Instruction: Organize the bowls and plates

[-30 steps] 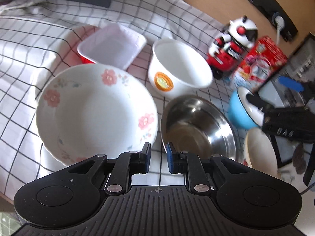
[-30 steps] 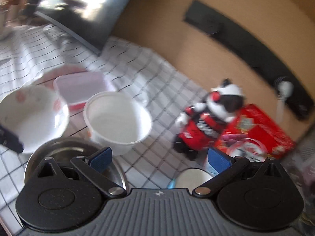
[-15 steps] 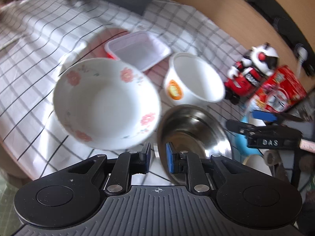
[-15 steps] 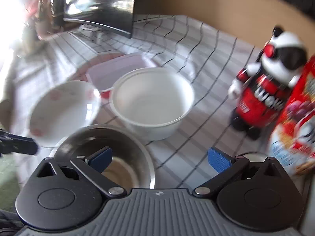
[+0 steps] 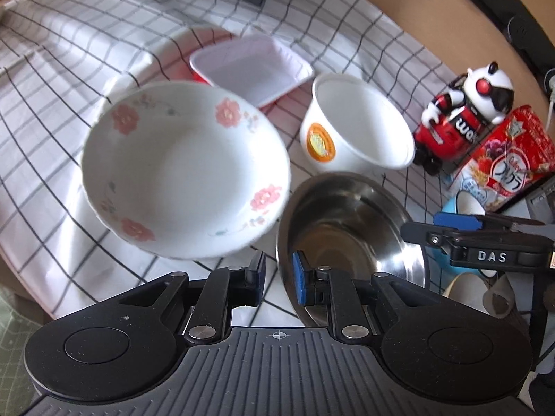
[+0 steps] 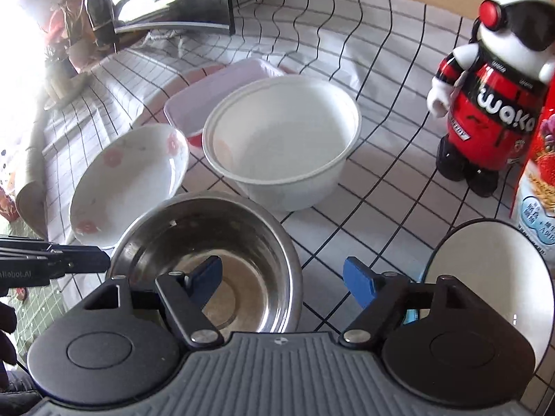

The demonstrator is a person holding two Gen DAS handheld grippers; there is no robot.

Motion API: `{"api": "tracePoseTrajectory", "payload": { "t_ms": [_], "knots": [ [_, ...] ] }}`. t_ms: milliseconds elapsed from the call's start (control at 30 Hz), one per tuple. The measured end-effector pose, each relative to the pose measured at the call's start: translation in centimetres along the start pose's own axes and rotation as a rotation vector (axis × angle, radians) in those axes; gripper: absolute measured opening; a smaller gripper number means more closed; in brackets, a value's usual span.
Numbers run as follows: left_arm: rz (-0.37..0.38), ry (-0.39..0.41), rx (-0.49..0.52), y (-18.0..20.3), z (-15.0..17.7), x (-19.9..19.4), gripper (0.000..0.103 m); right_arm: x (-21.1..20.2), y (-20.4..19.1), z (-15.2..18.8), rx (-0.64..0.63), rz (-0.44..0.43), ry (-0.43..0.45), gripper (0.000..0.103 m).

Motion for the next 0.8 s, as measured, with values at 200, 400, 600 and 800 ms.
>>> {"api": "tracePoseTrajectory", "payload": {
  "t_ms": [200,400,600,800],
  "knots": [
    [0.015,-0.058,0.018,0.2,0.2,2.1,0.019,2.7,-1.1,0.2,0.003,0.011,-0.083,0.070],
    [0.043,-0.165,0.029,0.2,0.5,3.8,0.026,3.6,-2.3,0.9,0.020,-0.003,-0.131,0.060],
    [0.061,-0.119,0.097,-0.4,-1.5,0.1,0.026,-0.4,-4.5,0.1,0.052,-0.026,-0.058,0.063],
    [0.028,-0.064,0.121,-5.0,-6.8,-3.0,0.026,-0.1,-9.5,-3.1,0.124,-0.087,-0.023,0.064]
  ]
}}
Point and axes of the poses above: each gripper's, at about its wrist camera, not at the fingertips, and x roughly the way its jaws point, y to its right, z to its underside, the point moved 4 cm from there along x, roughly the way its jaws point, and after that the axes turned 11 degrees about z, right-handed, at the moved point
